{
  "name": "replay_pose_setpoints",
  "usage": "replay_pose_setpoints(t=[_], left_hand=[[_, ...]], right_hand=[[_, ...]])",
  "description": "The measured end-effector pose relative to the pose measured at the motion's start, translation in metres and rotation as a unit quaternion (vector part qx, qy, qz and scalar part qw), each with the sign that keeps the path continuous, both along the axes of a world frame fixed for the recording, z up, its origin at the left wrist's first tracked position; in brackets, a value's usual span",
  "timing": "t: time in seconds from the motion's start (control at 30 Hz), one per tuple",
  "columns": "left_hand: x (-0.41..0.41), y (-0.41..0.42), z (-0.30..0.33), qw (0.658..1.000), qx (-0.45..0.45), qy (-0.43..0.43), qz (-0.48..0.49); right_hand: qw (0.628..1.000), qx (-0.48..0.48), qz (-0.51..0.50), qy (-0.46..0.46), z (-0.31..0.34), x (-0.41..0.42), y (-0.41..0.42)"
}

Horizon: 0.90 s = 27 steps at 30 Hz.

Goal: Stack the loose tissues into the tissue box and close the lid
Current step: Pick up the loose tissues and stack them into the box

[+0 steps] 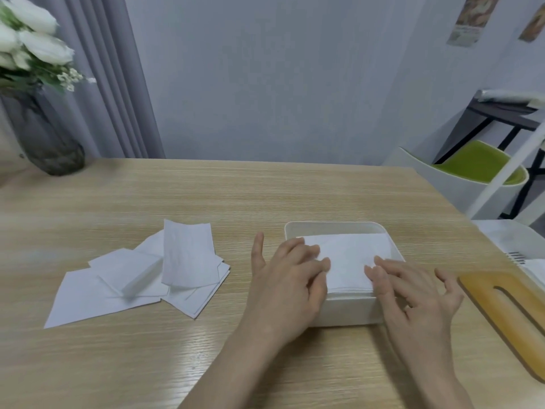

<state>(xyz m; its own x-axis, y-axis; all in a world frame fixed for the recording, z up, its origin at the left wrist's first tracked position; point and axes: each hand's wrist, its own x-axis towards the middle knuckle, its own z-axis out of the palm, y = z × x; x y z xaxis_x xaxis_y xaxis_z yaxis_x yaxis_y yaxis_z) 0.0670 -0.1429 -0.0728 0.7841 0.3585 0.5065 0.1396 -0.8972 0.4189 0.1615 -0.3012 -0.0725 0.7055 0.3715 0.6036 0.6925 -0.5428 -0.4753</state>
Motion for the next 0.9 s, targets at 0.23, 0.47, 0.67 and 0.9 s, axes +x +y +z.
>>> replay_pose_setpoints(t=[0.23, 0.47, 0.67, 0.9], left_hand=[[-0.013, 0.013, 0.008, 0.998, -0.033, 0.004, -0.050], [-0.059, 0.054, -0.001, 0.995, -0.044, -0.079, 0.038], [-0.108, 0.100, -0.014, 0.981, -0.086, -0.088, 0.148], [-0.134, 0.133, -0.038, 0.967, -0.100, -0.048, 0.231]], right_hand=[[1.000, -0.007, 0.001, -0.012, 0.020, -0.009, 0.013], [0.992, 0.038, 0.122, -0.018, 0.031, -0.051, 0.052], [0.970, 0.044, 0.238, -0.003, 0.021, -0.089, 0.100], [0.959, -0.002, 0.274, 0.066, -0.009, -0.105, 0.147]])
